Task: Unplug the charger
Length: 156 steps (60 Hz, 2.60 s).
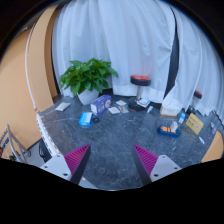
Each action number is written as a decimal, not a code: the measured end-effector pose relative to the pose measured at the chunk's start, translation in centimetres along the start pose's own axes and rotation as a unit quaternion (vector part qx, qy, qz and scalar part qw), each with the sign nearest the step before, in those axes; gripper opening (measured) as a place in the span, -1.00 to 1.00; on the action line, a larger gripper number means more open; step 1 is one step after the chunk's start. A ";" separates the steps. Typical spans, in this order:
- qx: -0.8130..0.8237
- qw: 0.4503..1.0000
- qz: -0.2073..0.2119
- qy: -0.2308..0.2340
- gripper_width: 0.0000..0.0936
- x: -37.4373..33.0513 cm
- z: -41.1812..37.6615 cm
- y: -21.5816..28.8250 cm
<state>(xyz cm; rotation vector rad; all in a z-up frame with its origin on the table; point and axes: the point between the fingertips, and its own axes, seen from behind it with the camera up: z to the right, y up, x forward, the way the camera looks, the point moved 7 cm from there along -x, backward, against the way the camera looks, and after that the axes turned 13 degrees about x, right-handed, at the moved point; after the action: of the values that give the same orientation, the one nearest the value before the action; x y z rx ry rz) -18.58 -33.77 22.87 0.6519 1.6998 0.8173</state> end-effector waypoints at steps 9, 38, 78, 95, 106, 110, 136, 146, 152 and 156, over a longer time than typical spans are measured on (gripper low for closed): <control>0.019 0.998 -0.035 -0.044 0.81 4.2 10.7 -3.2; 0.070 0.984 0.074 -0.148 0.81 21.3 34.7 6.0; 0.096 0.962 0.240 -0.083 -0.79 17.2 37.4 20.6; 0.145 0.972 0.146 -0.111 -0.77 20.0 47.6 12.7; 0.188 0.972 0.063 -0.124 -0.65 23.2 51.7 5.8; 0.198 0.969 0.052 -0.138 -0.59 23.4 53.2 4.8; 0.120 0.963 0.072 -0.230 0.82 14.6 56.0 6.7; 0.095 0.964 0.090 -0.232 0.82 7.0 50.1 7.7; 0.085 0.963 0.096 -0.237 0.82 1.8 45.8 7.1; 0.085 0.964 0.098 -0.233 0.83 -1.4 42.8 6.2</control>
<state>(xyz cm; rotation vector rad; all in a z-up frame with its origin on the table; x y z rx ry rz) 23.20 -22.68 21.09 1.0540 1.2946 0.5942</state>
